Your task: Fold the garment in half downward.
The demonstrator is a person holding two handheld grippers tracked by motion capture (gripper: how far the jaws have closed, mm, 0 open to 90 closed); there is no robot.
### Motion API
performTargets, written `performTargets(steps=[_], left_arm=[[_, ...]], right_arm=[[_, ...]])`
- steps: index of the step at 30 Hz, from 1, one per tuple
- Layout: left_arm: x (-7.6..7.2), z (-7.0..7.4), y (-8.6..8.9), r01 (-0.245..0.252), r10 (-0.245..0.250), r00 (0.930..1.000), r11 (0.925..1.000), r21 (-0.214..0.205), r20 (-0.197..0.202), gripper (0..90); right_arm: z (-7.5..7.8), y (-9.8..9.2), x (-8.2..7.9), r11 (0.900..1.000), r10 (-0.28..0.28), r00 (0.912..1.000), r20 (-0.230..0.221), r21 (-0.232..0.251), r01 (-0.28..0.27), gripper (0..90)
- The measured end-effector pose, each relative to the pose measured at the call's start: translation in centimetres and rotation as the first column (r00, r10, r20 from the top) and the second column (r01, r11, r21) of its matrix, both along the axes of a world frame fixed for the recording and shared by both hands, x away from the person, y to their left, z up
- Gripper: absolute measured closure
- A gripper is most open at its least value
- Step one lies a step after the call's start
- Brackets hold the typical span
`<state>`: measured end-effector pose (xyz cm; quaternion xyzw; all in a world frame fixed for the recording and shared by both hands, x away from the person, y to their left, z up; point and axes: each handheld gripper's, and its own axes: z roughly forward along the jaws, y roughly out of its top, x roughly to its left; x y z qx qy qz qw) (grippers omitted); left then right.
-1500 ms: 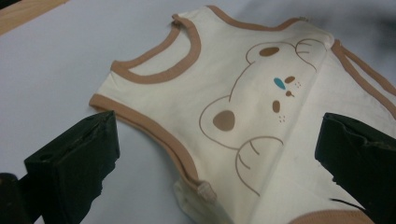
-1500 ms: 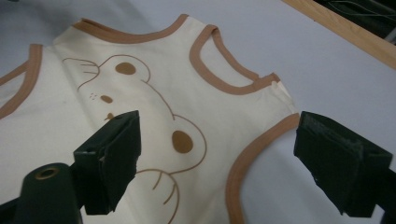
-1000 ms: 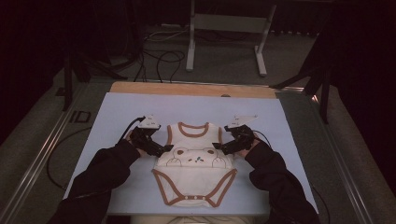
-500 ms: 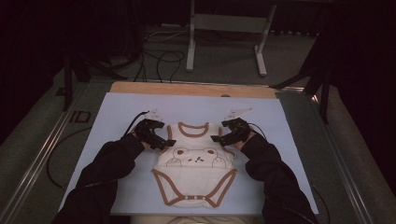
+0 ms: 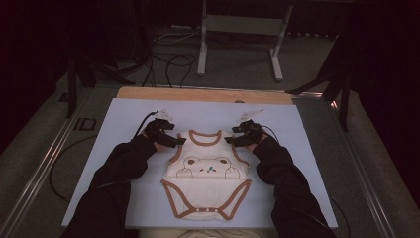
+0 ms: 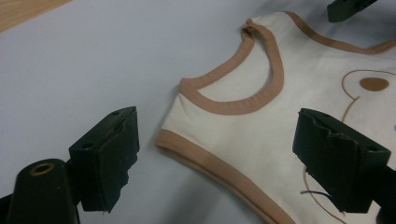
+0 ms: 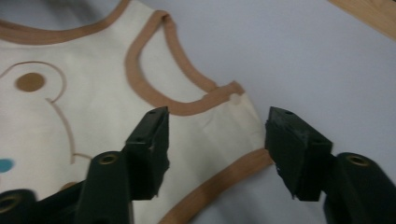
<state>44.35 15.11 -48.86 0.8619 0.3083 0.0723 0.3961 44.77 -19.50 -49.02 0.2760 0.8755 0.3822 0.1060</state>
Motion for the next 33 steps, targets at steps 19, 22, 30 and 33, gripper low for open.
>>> performTargets(steps=[19,22,30,33], left_arm=[[2.2,-2.0,-0.7,0.001,-0.002,1.0000,0.9965,0.083,0.009,42.6],[2.4,-2.3,-0.8,0.008,-0.008,1.0000,0.9962,0.087,-0.001,45.3],[2.7,-2.9,-1.1,0.007,-0.006,1.0000,0.9942,0.107,-0.007,54.8],[2.7,-3.0,-1.3,0.013,-0.013,0.9999,0.9924,0.123,-0.007,58.3]], right_arm=[[-1.4,0.7,3.0,0.9999,-0.008,0.9994,-0.032,-0.011,0.007,43.7],[-1.8,0.8,3.2,0.9999,-0.008,0.9993,-0.037,-0.015,0.008,44.7],[-2.7,0.9,3.6,0.9980,-0.021,0.9976,-0.066,-0.061,0.017,50.1],[-2.9,0.9,3.5,0.9975,-0.022,0.9976,-0.065,-0.069,0.018,52.8]])
